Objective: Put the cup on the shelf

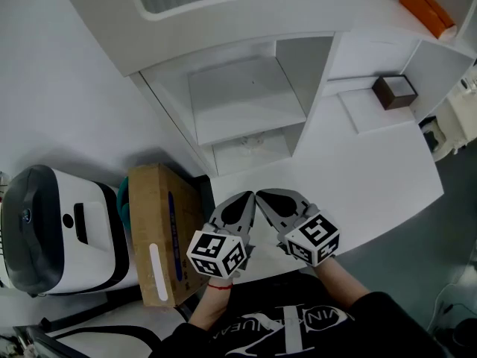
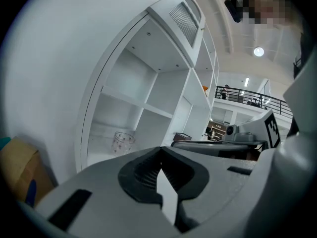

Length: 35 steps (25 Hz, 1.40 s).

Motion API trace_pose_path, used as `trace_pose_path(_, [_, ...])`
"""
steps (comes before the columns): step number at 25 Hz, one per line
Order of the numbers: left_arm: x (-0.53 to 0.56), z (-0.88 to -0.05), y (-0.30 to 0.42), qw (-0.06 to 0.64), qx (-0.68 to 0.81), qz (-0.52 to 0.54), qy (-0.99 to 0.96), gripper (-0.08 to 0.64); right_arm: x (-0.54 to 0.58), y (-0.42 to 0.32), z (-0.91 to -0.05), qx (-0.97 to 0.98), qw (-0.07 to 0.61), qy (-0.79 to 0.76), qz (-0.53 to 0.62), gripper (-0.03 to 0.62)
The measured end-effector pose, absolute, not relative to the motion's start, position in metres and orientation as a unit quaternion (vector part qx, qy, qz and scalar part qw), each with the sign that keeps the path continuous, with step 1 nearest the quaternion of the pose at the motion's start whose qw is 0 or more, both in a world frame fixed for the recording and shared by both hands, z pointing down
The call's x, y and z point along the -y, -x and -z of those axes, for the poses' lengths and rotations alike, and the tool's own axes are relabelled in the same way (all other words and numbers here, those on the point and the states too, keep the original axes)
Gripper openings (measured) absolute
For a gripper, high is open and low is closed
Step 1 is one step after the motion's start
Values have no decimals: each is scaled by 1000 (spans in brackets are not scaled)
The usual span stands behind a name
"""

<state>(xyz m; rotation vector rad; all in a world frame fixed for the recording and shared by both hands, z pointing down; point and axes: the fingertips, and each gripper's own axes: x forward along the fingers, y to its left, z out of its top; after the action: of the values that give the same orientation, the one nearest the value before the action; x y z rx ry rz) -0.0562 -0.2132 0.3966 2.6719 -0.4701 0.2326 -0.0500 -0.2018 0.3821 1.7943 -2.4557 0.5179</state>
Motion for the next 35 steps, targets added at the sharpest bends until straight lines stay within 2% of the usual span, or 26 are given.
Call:
trace_pose_path(17, [207, -355, 74, 181, 169, -58, -967, 6, 194, 69, -337, 816, 12, -563, -133, 3])
trace_pose_path(25, [203, -341, 75, 118, 171, -75, -975, 6, 192, 71, -322, 822, 10, -558, -111, 3])
trace_pose_path(35, [204, -327, 76, 114, 172, -60, -977, 6, 191, 68, -319, 823, 11, -558, -104, 3])
